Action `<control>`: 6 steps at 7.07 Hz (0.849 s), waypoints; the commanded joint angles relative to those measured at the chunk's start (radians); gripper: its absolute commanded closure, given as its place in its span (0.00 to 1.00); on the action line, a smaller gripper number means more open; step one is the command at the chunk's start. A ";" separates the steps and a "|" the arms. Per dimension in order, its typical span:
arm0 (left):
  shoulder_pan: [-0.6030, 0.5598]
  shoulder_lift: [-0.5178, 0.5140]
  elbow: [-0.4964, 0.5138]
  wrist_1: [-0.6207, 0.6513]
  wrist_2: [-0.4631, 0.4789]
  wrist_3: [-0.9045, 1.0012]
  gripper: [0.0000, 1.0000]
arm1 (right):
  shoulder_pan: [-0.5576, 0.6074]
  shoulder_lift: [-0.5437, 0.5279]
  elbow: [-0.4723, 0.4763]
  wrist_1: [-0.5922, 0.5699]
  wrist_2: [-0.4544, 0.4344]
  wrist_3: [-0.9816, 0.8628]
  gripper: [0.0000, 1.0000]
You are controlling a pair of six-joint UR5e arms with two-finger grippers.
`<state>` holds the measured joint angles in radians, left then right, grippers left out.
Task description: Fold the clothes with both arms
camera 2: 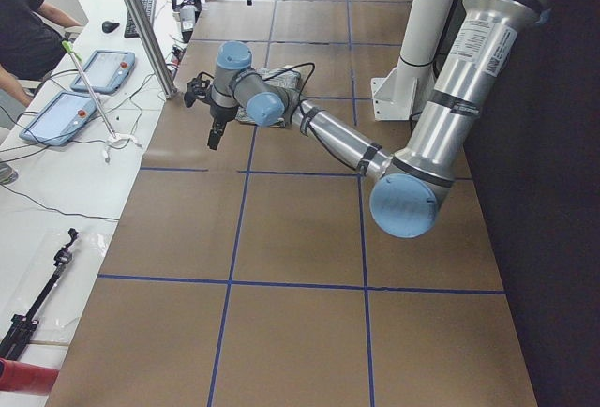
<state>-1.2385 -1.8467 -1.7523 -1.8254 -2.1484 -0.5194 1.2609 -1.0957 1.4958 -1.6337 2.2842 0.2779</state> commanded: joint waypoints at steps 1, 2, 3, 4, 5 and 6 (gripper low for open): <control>-0.238 0.195 -0.009 0.002 -0.114 0.466 0.00 | 0.226 -0.174 0.026 -0.130 0.029 -0.370 0.00; -0.306 0.263 -0.012 0.006 -0.126 0.602 0.00 | 0.308 -0.250 0.030 -0.129 0.031 -0.463 0.00; -0.311 0.308 -0.015 -0.009 -0.126 0.602 0.00 | 0.314 -0.333 0.058 -0.109 0.023 -0.448 0.00; -0.302 0.311 -0.003 -0.012 -0.096 0.598 0.00 | 0.316 -0.386 0.093 -0.101 0.038 -0.401 0.00; -0.302 0.351 0.016 -0.017 -0.091 0.602 0.00 | 0.302 -0.413 0.124 -0.034 0.035 -0.378 0.00; -0.302 0.346 0.052 -0.012 -0.096 0.604 0.00 | 0.302 -0.427 0.124 0.012 0.037 -0.370 0.00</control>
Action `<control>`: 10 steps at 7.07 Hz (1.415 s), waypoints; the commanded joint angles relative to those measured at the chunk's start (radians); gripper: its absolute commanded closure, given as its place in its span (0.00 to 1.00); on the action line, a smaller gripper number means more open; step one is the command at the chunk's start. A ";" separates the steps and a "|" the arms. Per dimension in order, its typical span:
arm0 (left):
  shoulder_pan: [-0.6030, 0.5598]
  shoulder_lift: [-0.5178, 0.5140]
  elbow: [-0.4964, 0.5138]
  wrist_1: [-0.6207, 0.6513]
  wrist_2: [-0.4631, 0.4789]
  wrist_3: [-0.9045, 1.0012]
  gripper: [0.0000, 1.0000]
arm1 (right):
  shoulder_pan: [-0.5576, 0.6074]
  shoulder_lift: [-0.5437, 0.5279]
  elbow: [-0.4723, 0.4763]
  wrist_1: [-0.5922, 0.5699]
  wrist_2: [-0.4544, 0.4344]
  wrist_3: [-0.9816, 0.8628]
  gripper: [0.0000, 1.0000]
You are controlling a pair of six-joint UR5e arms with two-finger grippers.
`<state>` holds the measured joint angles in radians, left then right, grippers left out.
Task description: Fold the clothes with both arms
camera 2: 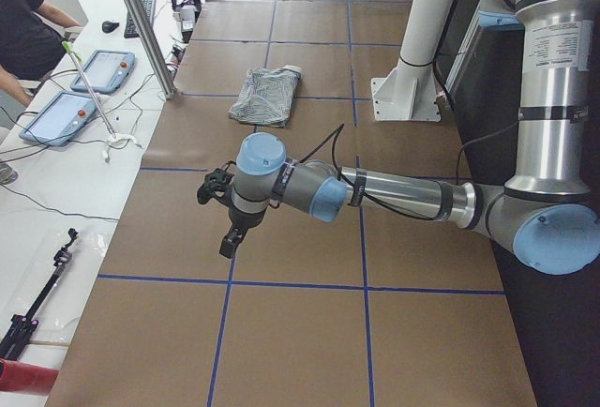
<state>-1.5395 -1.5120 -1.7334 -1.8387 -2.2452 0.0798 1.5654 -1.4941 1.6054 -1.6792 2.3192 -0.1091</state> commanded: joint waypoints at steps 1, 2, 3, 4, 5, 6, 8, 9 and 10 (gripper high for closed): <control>0.001 0.019 0.037 0.015 0.003 0.005 0.00 | -0.002 -0.029 0.010 0.058 0.005 0.016 0.00; -0.001 0.027 0.066 0.018 0.003 0.008 0.00 | -0.002 -0.028 0.005 0.058 0.005 0.016 0.00; 0.001 0.018 0.074 0.085 0.003 0.008 0.00 | -0.002 -0.029 0.005 0.058 0.014 0.016 0.00; 0.001 0.013 0.066 0.143 -0.004 0.009 0.00 | -0.002 -0.031 -0.001 0.058 0.052 0.016 0.00; 0.001 0.012 0.078 0.162 -0.005 0.009 0.00 | -0.002 -0.034 -0.007 0.058 0.083 0.016 0.00; 0.001 0.012 0.080 0.162 -0.005 0.009 0.00 | -0.002 -0.049 -0.024 0.059 0.104 0.013 0.00; 0.001 0.012 0.081 0.161 -0.007 0.011 0.00 | -0.002 -0.055 -0.073 0.125 0.098 0.011 0.00; 0.001 0.013 0.078 0.161 -0.007 0.011 0.00 | -0.002 -0.083 -0.096 0.218 0.094 0.011 0.00; 0.001 0.015 0.081 0.161 -0.007 0.011 0.00 | -0.002 -0.081 -0.099 0.255 0.094 0.032 0.00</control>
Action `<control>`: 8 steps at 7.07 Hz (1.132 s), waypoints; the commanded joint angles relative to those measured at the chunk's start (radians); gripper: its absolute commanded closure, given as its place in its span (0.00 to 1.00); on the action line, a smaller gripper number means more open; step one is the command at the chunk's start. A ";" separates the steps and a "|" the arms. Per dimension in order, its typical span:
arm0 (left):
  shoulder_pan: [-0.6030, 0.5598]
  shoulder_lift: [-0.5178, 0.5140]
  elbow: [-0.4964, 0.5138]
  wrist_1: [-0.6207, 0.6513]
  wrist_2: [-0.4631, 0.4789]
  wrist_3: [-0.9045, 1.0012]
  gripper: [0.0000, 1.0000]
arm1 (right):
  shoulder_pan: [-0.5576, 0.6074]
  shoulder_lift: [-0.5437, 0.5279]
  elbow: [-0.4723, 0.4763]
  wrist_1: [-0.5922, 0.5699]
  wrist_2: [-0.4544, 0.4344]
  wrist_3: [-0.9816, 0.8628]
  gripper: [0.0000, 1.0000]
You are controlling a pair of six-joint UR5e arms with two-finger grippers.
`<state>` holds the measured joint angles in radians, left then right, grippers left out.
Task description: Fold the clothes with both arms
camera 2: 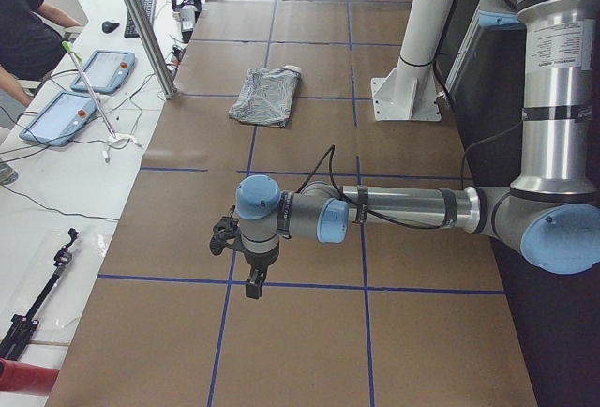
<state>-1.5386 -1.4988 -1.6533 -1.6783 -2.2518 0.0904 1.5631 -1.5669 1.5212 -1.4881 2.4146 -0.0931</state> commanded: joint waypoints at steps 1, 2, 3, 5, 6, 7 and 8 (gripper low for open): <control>0.000 0.008 0.001 -0.001 0.000 0.000 0.00 | 0.000 -0.005 -0.016 0.066 -0.002 0.059 0.00; 0.000 0.009 0.009 0.000 0.000 -0.011 0.00 | 0.000 -0.002 -0.015 0.068 -0.002 0.073 0.00; 0.000 0.009 0.026 0.002 -0.003 -0.012 0.00 | 0.000 -0.002 -0.015 0.066 -0.002 0.075 0.00; 0.000 0.008 0.033 0.002 -0.029 -0.142 0.00 | 0.000 -0.002 -0.013 0.068 0.000 0.075 0.00; 0.000 0.008 0.040 -0.006 -0.043 -0.162 0.00 | 0.000 -0.002 -0.015 0.066 -0.002 0.075 0.00; 0.000 0.008 0.038 -0.008 -0.043 -0.164 0.00 | 0.000 -0.002 -0.013 0.068 -0.002 0.076 0.00; 0.000 0.009 0.038 -0.008 -0.043 -0.164 0.00 | 0.000 -0.002 -0.013 0.068 0.000 0.076 0.00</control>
